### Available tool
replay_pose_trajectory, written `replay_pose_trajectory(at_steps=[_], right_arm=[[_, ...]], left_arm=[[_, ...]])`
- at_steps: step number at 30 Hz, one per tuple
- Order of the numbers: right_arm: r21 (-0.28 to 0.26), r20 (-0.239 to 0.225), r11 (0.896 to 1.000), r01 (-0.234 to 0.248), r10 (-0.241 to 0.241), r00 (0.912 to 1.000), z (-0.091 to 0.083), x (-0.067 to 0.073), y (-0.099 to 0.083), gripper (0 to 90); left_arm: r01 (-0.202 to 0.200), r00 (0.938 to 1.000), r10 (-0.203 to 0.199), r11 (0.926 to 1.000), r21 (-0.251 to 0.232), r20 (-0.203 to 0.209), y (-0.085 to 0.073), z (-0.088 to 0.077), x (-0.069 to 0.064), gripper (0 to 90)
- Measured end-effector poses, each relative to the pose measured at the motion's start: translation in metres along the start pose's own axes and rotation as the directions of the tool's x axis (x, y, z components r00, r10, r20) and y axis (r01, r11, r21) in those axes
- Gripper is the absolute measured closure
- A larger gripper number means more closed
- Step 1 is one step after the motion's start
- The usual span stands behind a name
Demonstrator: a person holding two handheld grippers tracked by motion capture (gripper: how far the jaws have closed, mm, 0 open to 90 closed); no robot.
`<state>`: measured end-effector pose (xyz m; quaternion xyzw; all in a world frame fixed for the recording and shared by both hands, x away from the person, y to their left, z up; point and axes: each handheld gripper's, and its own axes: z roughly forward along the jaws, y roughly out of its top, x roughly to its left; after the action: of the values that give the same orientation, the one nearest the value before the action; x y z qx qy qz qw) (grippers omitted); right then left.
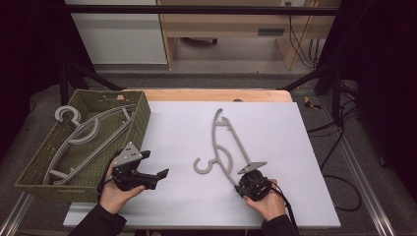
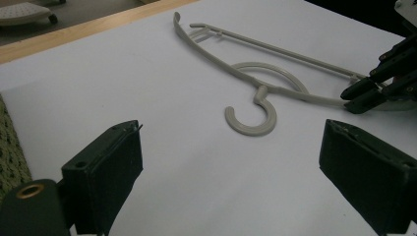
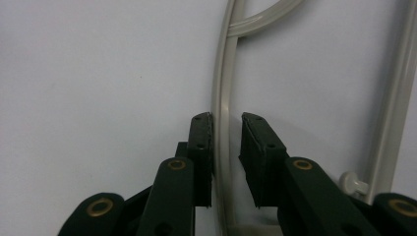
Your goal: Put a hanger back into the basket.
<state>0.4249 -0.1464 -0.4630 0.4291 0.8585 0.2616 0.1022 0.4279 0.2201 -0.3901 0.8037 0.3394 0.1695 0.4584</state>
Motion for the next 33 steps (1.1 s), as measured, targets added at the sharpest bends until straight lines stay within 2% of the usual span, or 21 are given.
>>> replay_pose_trajectory(at_steps=[1,2,3,10,12,13,15,16,19,21,25,26,27,29,30,33], right_arm=[[0.036,0.023,0.999,-0.005,0.004,0.9997,0.001,0.005,0.005,77.7],[0.042,0.022,0.999,-0.007,0.006,0.9997,0.001,0.005,0.006,79.0],[0.05,0.023,0.999,0.019,-0.02,0.9995,0.001,0.004,0.007,80.7],[0.069,0.016,0.998,0.01,-0.011,0.9998,0.001,0.004,0.01,82.8],[0.061,0.007,0.998,0.015,-0.016,0.9999,0.001,0.001,0.009,83.0],[0.062,-0.004,0.998,-0.013,0.013,0.9999,0.0,0.002,0.009,83.0],[0.039,-0.021,0.999,-0.004,0.005,0.9998,0.0,-0.001,0.009,83.0],[0.032,-0.029,0.999,-0.022,0.023,0.9993,-0.002,-0.001,0.009,83.1],[-0.009,-0.072,0.999,-0.037,0.036,0.9968,-0.007,-0.003,0.01,83.1],[-0.028,-0.082,0.999,-0.032,0.03,0.9962,-0.011,-0.004,0.011,83.2],[-0.064,-0.142,0.998,-0.027,0.017,0.9896,-0.02,-0.007,0.012,83.1],[-0.07,-0.146,0.997,-0.032,0.022,0.9891,-0.022,-0.007,0.013,83.1],[-0.082,-0.168,0.997,-0.004,-0.009,0.9858,-0.025,-0.009,0.013,83.1],[-0.093,-0.192,0.996,0.005,-0.023,0.9811,-0.031,-0.009,0.014,83.1],[-0.102,-0.208,0.995,0.017,-0.038,0.9775,-0.035,-0.01,0.015,83.1],[-0.133,-0.27,0.989,0.056,-0.091,0.9586,-0.045,-0.013,0.017,83.0]], left_arm=[[-0.001,1.0,0.001,1.0,0.004,0.001,0.0,0.001,-0.001,9.1],[-0.003,1.0,0.003,1.0,0.005,0.001,-0.001,0.001,-0.001,9.1],[-0.004,1.0,0.004,1.0,0.006,0.001,-0.001,0.002,-0.001,9.1],[-0.003,1.0,0.003,1.0,0.009,0.002,-0.001,0.003,-0.001,9.1],[-0.005,1.0,0.005,0.9999,0.011,0.003,-0.002,0.003,-0.001,9.1],[-0.006,1.0,0.006,0.9999,0.013,0.003,-0.002,0.004,-0.001,9.1],[-0.006,1.0,0.006,0.9999,0.012,0.003,-0.002,0.004,-0.001,9.1],[-0.006,1.0,0.006,0.9999,0.011,0.003,-0.002,0.003,-0.001,9.1],[-0.008,0.9999,0.008,1.0,0.004,0.006,-0.001,0.002,-0.001,9.1],[-0.013,0.9999,0.013,0.9999,0.006,0.009,-0.001,0.002,-0.002,9.0],[-0.024,0.9996,0.024,0.9997,0.008,0.016,-0.001,0.003,-0.002,8.9],[-0.03,0.9994,0.03,0.9995,0.008,0.017,-0.001,0.003,-0.002,8.8],[-0.034,0.9993,0.034,0.9994,0.008,0.016,0.0,0.002,-0.003,8.7],[-0.05,0.9986,0.049,0.9987,0.009,0.019,0.001,0.001,-0.004,8.6],[-0.057,0.9981,0.057,0.9984,0.006,0.023,0.002,0.0,-0.004,8.6],[-0.081,0.9962,0.081,0.9967,0.004,0.031,0.004,-0.003,-0.006,8.5]])
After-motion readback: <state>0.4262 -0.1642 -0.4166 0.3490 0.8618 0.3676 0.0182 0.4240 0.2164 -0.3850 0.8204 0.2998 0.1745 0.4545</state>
